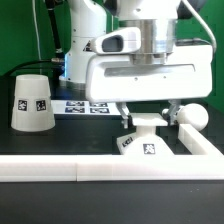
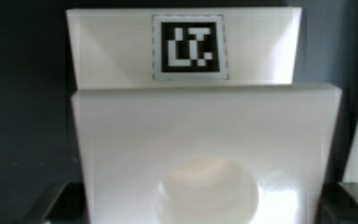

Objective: Assemble lamp

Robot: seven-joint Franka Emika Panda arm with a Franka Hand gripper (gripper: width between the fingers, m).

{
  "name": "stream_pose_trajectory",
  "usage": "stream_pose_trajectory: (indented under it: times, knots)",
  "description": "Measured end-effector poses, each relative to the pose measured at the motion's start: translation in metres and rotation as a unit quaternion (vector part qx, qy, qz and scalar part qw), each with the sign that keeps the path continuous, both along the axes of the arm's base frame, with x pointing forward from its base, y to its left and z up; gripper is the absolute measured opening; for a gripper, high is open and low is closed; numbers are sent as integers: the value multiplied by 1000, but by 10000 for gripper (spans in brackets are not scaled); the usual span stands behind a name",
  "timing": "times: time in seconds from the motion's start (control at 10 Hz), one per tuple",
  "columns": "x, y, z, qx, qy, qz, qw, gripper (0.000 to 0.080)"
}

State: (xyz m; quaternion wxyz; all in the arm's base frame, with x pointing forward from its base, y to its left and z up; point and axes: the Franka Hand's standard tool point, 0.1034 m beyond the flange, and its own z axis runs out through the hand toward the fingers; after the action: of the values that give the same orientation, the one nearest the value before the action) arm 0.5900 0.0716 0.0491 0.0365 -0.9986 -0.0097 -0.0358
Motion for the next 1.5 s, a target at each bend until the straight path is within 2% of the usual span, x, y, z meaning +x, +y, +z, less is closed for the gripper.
stream_pose_trajectory:
  times: [0.3,0.5,0.6,0.7,0.8,1.0,1.1,1.5]
  knots:
    - [16,30,0,2,-12,22,1000,535]
    - [17,30,0,1,-13,23,1000,535]
    - [17,29,0,0,-13,23,1000,628]
    - [17,29,0,0,-13,23,1000,628]
    - [16,29,0,0,-13,23,1000,685]
    - [16,29,0,0,-12,24,1000,698]
    - [8,31,4,0,-12,27,1000,698]
    - [-51,46,28,-5,-12,51,999,699]
